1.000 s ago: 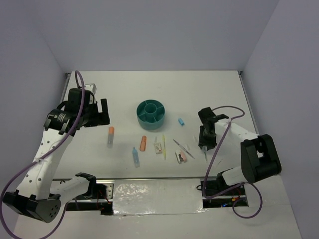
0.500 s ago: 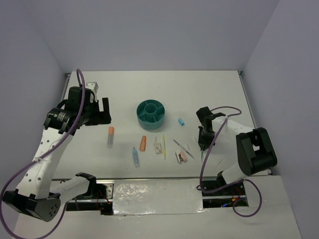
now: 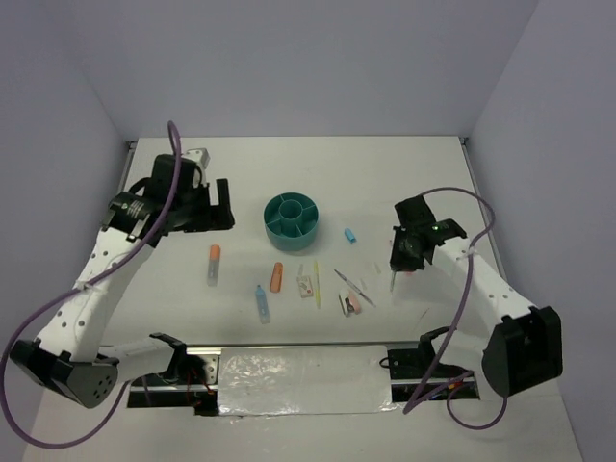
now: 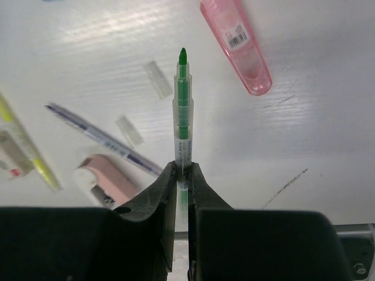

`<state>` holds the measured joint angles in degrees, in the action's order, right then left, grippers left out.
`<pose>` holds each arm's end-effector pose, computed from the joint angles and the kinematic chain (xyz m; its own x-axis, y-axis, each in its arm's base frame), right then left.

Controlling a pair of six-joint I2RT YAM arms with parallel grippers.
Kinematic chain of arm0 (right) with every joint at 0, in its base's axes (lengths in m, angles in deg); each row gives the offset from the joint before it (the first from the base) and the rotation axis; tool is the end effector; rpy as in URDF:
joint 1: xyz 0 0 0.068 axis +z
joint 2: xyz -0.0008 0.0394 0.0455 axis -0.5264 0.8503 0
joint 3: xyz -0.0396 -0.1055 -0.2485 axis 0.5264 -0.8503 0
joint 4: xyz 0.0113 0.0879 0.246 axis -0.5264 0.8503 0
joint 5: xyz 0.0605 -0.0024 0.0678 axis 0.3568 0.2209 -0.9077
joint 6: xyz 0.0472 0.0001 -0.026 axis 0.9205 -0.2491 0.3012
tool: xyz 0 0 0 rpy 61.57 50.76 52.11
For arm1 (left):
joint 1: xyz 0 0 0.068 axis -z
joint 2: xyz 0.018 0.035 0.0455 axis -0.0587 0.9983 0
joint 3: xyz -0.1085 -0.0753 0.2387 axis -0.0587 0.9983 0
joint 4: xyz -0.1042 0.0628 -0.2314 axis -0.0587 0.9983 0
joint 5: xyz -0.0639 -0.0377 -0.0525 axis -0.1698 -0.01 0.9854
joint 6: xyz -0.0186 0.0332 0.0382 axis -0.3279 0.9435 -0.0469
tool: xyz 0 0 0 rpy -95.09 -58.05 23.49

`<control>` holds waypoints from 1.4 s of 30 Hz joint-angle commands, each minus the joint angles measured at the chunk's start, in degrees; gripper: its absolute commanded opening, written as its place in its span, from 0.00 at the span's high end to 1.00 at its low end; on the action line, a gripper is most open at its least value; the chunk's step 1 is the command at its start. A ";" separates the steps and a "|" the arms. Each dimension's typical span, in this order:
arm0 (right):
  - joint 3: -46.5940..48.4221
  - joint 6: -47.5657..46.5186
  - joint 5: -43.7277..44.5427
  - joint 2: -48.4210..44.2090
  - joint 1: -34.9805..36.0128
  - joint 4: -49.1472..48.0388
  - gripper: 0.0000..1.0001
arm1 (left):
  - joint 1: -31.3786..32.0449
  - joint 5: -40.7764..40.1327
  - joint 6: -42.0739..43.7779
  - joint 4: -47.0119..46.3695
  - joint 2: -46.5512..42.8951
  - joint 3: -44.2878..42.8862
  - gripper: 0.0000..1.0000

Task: Sort the stationery into containers
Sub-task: Pick up the pen from the center of the board, then close the pen cap on the pen.

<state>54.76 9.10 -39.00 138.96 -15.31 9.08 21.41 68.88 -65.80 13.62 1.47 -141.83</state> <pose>0.2069 0.0578 0.2270 -0.9088 0.2022 -0.3648 0.1809 0.9792 0.0921 0.2081 -0.0645 0.3939 -0.6976 -0.2077 -0.6857 -0.0467 0.9682 -0.2457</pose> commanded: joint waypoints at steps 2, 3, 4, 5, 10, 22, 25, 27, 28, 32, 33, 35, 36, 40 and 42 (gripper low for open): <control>6.98 -0.05 1.46 -6.72 -0.27 6.87 1.00 | 13.36 -4.81 -9.20 -3.53 6.56 -5.71 0.01; 8.03 0.39 1.73 -7.61 -0.28 7.92 1.00 | 16.21 -6.48 -13.13 -3.53 10.58 -6.68 0.01; 10.31 0.83 2.08 -8.49 -0.36 10.37 1.00 | 18.76 -9.89 -15.26 -3.36 12.71 -7.91 0.01; 11.37 2.05 3.30 -10.59 -0.36 11.61 1.00 | 23.74 -11.40 -17.37 -3.18 15.17 -10.36 0.01; 18.05 5.67 8.41 -16.93 -0.45 18.99 1.00 | 35.29 -18.45 -31.17 -3.36 29.41 -18.11 0.07; 11.73 2.51 1.82 -26.08 -0.54 20.68 1.00 | 44.45 -20.74 -41.20 -2.13 58.86 -42.64 0.55; 11.91 1.45 1.12 -26.34 -0.63 20.85 1.00 | 44.88 -19.95 -42.43 -3.09 63.17 -43.08 0.55; 11.21 0.58 0.33 -26.95 -0.54 20.42 1.00 | 45.41 -20.21 -43.22 -2.40 65.28 -45.09 0.53; 10.08 0.14 0.24 -27.22 -0.63 19.63 1.00 | 45.59 -19.95 -43.32 -1.87 67.38 -45.97 0.53; 7.96 -1.09 -0.46 -28.36 -0.63 19.18 1.00 | 45.77 -18.45 -44.02 -2.65 71.17 -47.91 0.52; 7.52 -1.27 -0.90 -28.89 -0.54 19.01 1.00 | 45.77 -18.54 -43.85 -3.79 71.88 -47.74 0.52; 6.99 -2.15 -1.61 -29.42 -0.63 18.48 1.00 | 45.77 -18.80 -43.67 -4.06 72.76 -48.00 0.52; 6.81 -2.33 -2.04 -29.59 -0.54 18.30 1.00 | 45.77 -19.06 -43.67 -3.97 73.72 -48.26 0.52; 6.64 -3.20 -3.45 -29.33 -0.54 17.78 1.00 | 45.77 -19.68 -44.90 -1.78 75.48 -49.06 0.52; 6.46 -3.38 -3.72 -29.07 -0.54 17.34 1.00 | 45.77 -20.12 -45.42 -1.60 75.31 -48.53 0.52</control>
<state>61.56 7.35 -41.45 109.85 -15.62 29.25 66.98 50.23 -109.28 10.58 76.40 -188.72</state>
